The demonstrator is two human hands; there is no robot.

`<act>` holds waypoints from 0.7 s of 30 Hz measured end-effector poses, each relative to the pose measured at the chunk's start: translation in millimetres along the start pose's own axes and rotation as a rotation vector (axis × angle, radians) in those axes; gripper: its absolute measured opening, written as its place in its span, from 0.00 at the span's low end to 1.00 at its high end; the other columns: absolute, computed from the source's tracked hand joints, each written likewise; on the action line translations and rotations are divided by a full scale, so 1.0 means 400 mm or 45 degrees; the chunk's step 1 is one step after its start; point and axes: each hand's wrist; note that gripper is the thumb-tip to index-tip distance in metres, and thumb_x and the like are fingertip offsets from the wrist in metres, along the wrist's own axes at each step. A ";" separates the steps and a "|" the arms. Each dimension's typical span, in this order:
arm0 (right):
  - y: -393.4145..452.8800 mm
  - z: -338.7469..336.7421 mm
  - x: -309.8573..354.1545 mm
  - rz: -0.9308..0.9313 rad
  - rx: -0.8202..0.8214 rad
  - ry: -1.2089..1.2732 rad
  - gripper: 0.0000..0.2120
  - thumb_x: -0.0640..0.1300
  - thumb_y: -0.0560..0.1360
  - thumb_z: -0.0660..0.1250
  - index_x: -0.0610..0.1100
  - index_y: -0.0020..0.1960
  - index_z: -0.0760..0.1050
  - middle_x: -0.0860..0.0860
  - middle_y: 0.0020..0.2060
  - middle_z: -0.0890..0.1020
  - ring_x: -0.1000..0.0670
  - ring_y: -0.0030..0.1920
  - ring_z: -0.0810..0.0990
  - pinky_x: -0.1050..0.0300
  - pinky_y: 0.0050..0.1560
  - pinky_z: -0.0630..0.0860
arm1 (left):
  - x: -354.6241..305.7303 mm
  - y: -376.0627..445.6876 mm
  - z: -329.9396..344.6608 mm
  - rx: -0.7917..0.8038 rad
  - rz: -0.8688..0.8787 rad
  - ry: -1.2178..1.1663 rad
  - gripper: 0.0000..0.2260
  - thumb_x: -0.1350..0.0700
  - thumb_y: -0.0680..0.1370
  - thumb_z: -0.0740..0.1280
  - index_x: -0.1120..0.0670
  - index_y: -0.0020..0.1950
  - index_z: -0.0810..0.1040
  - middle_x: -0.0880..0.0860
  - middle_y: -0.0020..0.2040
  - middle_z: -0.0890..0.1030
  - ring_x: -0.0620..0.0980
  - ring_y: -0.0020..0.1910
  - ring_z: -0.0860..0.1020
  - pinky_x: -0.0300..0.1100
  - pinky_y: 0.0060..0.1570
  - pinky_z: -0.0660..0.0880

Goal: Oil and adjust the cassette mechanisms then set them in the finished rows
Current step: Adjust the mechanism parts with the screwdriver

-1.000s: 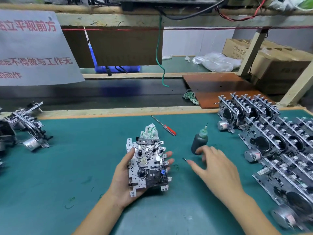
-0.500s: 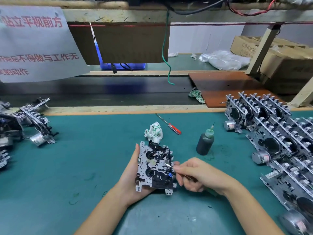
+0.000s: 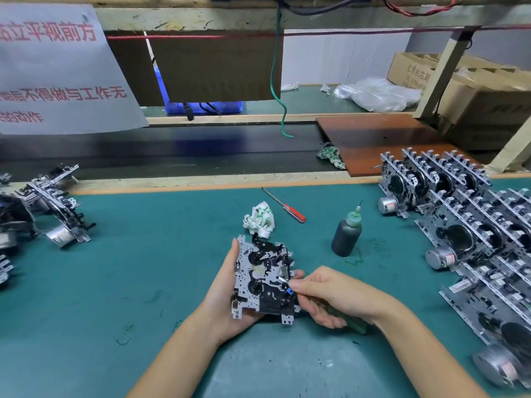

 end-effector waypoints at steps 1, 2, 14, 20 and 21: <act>0.002 0.000 -0.001 0.000 -0.001 -0.018 0.23 0.50 0.81 0.56 0.44 0.29 0.68 0.51 0.17 0.70 0.55 0.16 0.64 0.65 0.18 0.60 | -0.001 0.000 0.001 -0.007 0.001 0.001 0.36 0.31 0.75 0.53 0.61 0.58 0.82 0.66 0.61 0.77 0.62 0.58 0.79 0.54 0.57 0.73; 0.002 0.000 -0.002 0.004 -0.012 -0.033 0.24 0.51 0.81 0.56 0.44 0.28 0.68 0.51 0.16 0.69 0.55 0.16 0.63 0.64 0.19 0.59 | -0.001 0.001 0.002 -0.008 0.000 0.000 0.36 0.31 0.75 0.53 0.60 0.56 0.82 0.66 0.60 0.78 0.61 0.57 0.80 0.53 0.55 0.75; 0.011 -0.016 0.009 0.099 0.112 -0.045 0.30 0.54 0.81 0.54 0.48 0.20 0.62 0.52 0.13 0.58 0.55 0.16 0.53 0.64 0.20 0.51 | -0.002 0.005 0.006 -0.036 -0.032 0.037 0.36 0.30 0.73 0.53 0.59 0.51 0.85 0.63 0.57 0.81 0.59 0.54 0.81 0.50 0.50 0.75; 0.019 -0.034 0.010 0.152 0.244 -0.029 0.28 0.56 0.80 0.55 0.46 0.23 0.61 0.52 0.14 0.58 0.55 0.15 0.53 0.68 0.19 0.51 | 0.000 -0.001 0.010 -0.067 -0.028 0.067 0.35 0.31 0.74 0.52 0.58 0.50 0.85 0.61 0.57 0.81 0.58 0.53 0.82 0.50 0.51 0.75; 0.019 -0.037 0.010 0.157 0.262 -0.018 0.28 0.57 0.80 0.55 0.46 0.24 0.61 0.53 0.14 0.58 0.56 0.15 0.53 0.68 0.19 0.51 | 0.000 0.000 0.010 -0.071 -0.026 0.074 0.35 0.31 0.74 0.52 0.59 0.51 0.85 0.62 0.57 0.81 0.58 0.54 0.81 0.51 0.53 0.75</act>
Point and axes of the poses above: each hand's wrist, its own y-axis towards the middle knuckle, its own z-axis out of the palm, x = y × z
